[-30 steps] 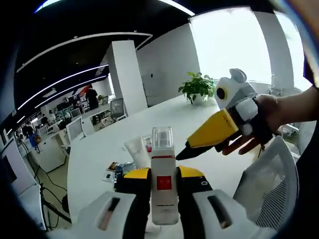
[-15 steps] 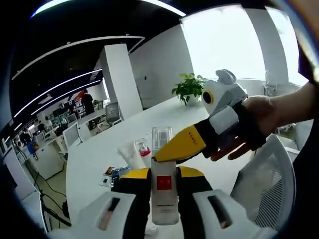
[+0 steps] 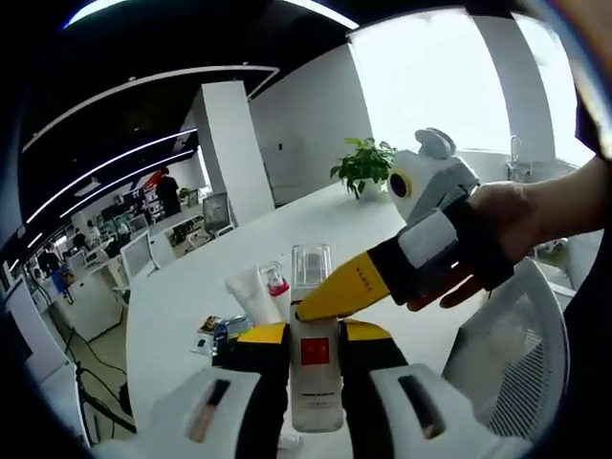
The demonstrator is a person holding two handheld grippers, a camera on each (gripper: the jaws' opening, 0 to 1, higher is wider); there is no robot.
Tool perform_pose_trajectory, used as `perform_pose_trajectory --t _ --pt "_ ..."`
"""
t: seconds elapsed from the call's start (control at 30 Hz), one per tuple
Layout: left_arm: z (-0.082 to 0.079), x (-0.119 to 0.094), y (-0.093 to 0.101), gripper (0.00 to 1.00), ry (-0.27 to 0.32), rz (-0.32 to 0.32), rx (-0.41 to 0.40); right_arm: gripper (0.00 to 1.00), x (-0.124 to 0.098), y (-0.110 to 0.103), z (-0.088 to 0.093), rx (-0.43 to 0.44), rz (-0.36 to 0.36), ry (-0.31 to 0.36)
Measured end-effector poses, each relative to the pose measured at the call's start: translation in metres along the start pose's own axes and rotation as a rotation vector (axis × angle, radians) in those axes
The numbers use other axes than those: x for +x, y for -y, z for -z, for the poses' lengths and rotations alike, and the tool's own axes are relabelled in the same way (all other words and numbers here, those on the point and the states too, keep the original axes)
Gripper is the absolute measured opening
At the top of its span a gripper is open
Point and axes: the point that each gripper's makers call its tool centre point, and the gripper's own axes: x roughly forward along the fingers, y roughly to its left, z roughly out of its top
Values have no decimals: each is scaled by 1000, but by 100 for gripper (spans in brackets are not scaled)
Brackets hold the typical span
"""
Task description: Arrange the skincare products in the storage area until every visible bottle or jar stands upright without overlapping.
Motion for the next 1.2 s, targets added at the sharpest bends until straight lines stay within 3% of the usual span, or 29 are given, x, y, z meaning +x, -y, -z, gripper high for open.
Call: perform_pose_trajectory --t 0.07,0.43,0.57,0.7,0.8,1.03,1.2 --pt "1 0 0 21 -1 3 -2 18 1 -5 -1 -8 -24 7" --pt "5 5 0 22 -2 22 -31 15 2 3 -2 -47 -12 -3" --pt "10 10 4 23 -1 65 -70 14 1 11 0 -178 20 -24" --pt "21 14 7 31 -28 89 -99 14 0 18 -3 -182 13 -17" --pt "33 15 7 36 -52 100 -145 14 -1 23 -8 -262 6 -16" --pt "66 14 -8 53 -127 76 -250 14 2 42 -10 -514 9 -107" --pt "90 7 -21 61 -184 29 -304 14 10 60 -6 -573 2 -162"
